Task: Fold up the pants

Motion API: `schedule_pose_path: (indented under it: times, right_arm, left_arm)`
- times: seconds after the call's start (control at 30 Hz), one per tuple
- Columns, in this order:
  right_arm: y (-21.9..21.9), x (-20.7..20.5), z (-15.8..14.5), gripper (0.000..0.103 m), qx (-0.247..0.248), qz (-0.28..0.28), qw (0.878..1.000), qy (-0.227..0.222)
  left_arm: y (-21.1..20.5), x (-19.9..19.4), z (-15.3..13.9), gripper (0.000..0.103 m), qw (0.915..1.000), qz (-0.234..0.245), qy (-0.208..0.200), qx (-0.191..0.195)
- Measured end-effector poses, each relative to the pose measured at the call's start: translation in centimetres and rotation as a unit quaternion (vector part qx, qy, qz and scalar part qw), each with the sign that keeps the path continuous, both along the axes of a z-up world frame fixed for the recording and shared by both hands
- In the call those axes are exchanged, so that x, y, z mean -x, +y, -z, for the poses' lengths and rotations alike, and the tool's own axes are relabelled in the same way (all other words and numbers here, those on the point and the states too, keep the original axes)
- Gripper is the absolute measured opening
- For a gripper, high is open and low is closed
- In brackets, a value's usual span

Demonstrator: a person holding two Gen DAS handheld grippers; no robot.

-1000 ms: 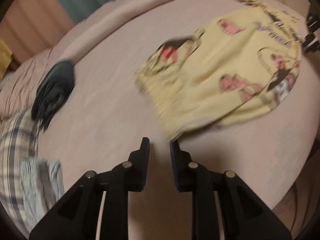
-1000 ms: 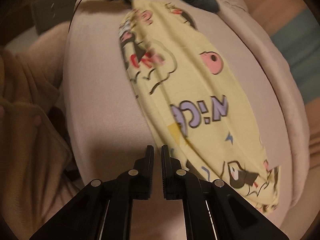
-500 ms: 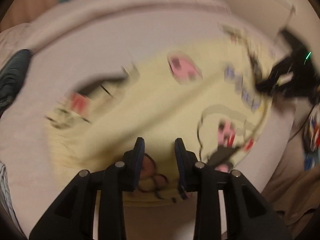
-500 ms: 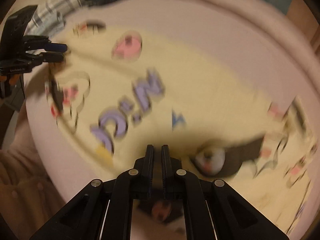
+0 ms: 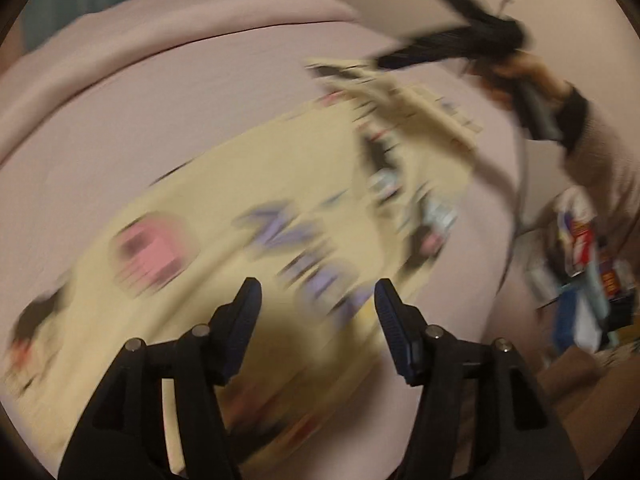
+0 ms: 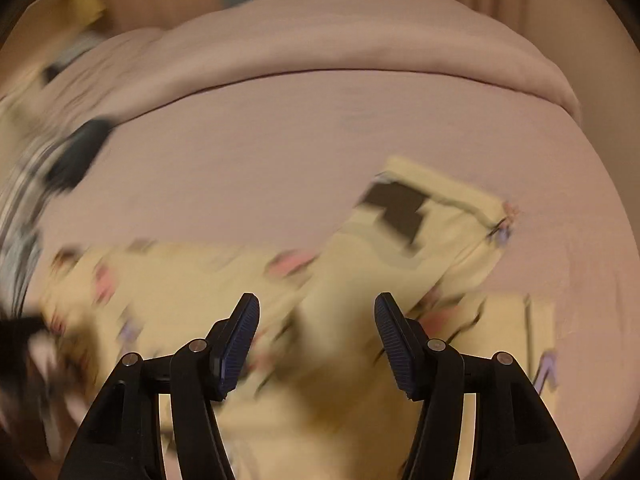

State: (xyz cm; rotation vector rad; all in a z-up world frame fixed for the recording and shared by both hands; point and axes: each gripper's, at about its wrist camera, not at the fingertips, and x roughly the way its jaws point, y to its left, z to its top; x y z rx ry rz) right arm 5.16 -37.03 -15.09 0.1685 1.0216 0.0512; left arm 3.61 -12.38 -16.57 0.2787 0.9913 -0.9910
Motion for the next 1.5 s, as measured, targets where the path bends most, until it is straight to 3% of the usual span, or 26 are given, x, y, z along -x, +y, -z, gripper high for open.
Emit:
schedule_pose_path:
  times: [0.13, 0.23, 0.4, 0.57, 0.6, 0.63, 0.67, 0.7, 0.73, 0.83, 0.97, 1.07, 1.27, 1.33, 1.37, 1.5]
  right_arm:
    - [-2.8, -6.1, 1.7, 0.06, -0.046, 0.066, 0.996, 0.041]
    - [-3.0, -9.2, 2.8, 0.06, -0.041, 0.094, 0.993, 0.067]
    - [-2.5, -13.2, 4.7, 0.06, 0.009, 0.135, 0.985, 0.112]
    - [-1.8, -14.5, 7.1, 0.058, 0.064, 0.164, 0.973, 0.147]
    - [-1.6, -14.6, 7.1, 0.056, 0.071, 0.161, 0.974, 0.143]
    - [-1.5, -14.5, 7.0, 0.045, 0.067, 0.156, 0.976, 0.137]
    - [-1.6, -14.4, 6.8, 0.022, 0.059, 0.155, 0.977, 0.133]
    - [-1.8, -14.2, 6.6, 0.009, 0.056, 0.156, 0.977, 0.13]
    - [-2.2, -13.9, 6.5, 0.003, 0.057, 0.159, 0.977, 0.131]
    - [-4.2, -13.1, 6.0, 0.003, 0.023, 0.184, 0.976, 0.118]
    - [-7.9, -8.8, 3.7, 0.003, -0.083, 0.226, 0.97, 0.041]
    - [-9.9, -4.5, 1.3, 0.003, -0.136, 0.233, 0.963, -0.018]
    - [-12.4, 1.1, -0.5, 0.003, -0.194, 0.251, 0.945, -0.075]
    - [-12.9, 1.7, -1.0, 0.003, -0.203, 0.258, 0.941, -0.086]
    - [-13.2, 2.2, -1.0, 0.003, -0.214, 0.26, 0.937, -0.09]
    - [-13.0, 3.1, -1.0, 0.003, -0.232, 0.262, 0.931, -0.101]
  left_arm:
    - [-7.1, -1.1, 1.7, 0.057, 0.9979, 0.042, 0.041, 0.027]
    - [-9.9, -2.6, 2.7, 0.057, 0.9974, 0.036, 0.056, 0.027]
    - [-10.8, -2.4, 3.4, 0.057, 0.9962, 0.041, 0.069, 0.034]
    - [-9.2, -2.2, 3.0, 0.057, 0.9953, 0.053, 0.069, 0.044]
    - [-9.0, -2.3, 3.0, 0.057, 0.9948, 0.053, 0.073, 0.048]
    - [-8.8, -2.5, 3.1, 0.057, 0.9943, 0.053, 0.077, 0.051]
    - [-8.6, -2.6, 3.2, 0.057, 0.9939, 0.052, 0.081, 0.054]
    - [-8.6, -2.7, 3.3, 0.057, 0.9937, 0.052, 0.083, 0.056]
    - [-8.5, -2.8, 3.3, 0.057, 0.9935, 0.052, 0.084, 0.058]
    - [-8.0, -2.8, 3.4, 0.057, 0.9933, 0.051, 0.084, 0.061]
    - [-7.8, -2.7, 3.4, 0.057, 0.9937, 0.053, 0.08, 0.059]
    - [-8.0, -2.6, 3.5, 0.057, 0.994, 0.052, 0.078, 0.056]
    - [-9.7, -2.4, 3.6, 0.054, 0.9961, 0.054, 0.056, 0.04]
    - [-9.9, -2.5, 3.6, 0.03, 0.9962, 0.057, 0.056, 0.033]
    - [-10.1, -2.5, 3.6, 0.013, 0.9968, 0.055, 0.054, 0.023]
    - [-10.0, -2.3, 3.0, 0.01, 0.998, 0.037, 0.049, 0.017]
